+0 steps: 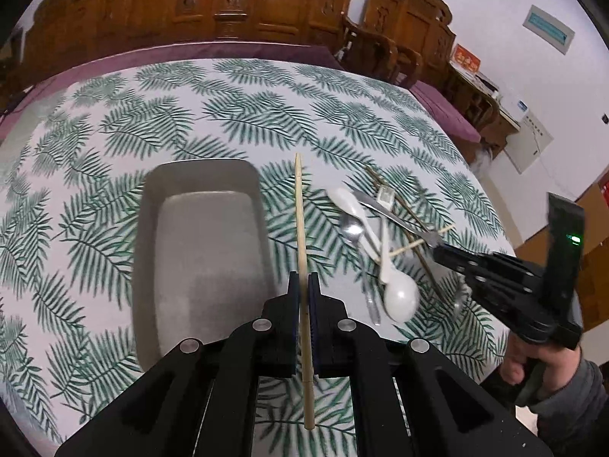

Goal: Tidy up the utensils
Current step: 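Carry the chopstick into the grey tray and open the left gripper while the right gripper lifts the spoon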

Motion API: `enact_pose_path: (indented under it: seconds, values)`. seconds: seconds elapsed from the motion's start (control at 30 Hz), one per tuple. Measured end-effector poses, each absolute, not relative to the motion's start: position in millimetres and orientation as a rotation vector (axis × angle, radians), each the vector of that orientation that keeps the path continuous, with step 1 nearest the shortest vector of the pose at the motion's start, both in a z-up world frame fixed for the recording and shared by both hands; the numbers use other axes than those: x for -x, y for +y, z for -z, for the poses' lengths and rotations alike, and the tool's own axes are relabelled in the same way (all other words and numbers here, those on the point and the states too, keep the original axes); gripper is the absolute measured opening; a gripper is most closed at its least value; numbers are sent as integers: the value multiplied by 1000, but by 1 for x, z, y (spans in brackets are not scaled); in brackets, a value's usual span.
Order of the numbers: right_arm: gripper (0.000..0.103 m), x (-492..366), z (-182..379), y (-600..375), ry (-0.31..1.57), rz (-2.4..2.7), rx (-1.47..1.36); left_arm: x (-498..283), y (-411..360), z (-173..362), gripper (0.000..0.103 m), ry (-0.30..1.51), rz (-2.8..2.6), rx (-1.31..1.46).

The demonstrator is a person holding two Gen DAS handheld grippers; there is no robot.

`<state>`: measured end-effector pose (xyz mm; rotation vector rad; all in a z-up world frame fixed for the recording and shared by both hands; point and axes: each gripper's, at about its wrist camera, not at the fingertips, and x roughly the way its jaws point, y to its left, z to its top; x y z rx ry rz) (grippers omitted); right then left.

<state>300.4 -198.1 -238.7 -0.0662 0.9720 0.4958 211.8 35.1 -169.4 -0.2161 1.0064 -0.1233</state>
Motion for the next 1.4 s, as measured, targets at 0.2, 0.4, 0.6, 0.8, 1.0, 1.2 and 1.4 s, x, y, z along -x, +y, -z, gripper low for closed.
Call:
enact_pose_path:
  seconds: [0.2, 0.4, 0.6, 0.8, 1.0, 1.2, 1.4]
  values:
    - [7, -292, 220, -179, 937, -551, 75, -217, 58, 174, 4, 1006, 84, 224]
    - [7, -287, 208, -158, 918, -603, 84, -226, 79, 189, 4, 1029, 52, 228]
    - [7, -284, 202, -144, 916, -635, 87, -235, 91, 210, 4, 1073, 34, 223]
    - [7, -281, 199, -129, 919, -659, 107, -240, 97, 224, 4, 1102, 20, 224]
    - [7, -281, 196, -109, 918, -686, 127, -233, 106, 216, 4, 1080, 15, 225]
    - [7, -278, 189, -78, 906, -735, 131, -211, 121, 190, 4, 1025, 5, 225]
    - [7, -274, 188, -37, 902, -787, 152, -187, 139, 164, 4, 969, -23, 212]
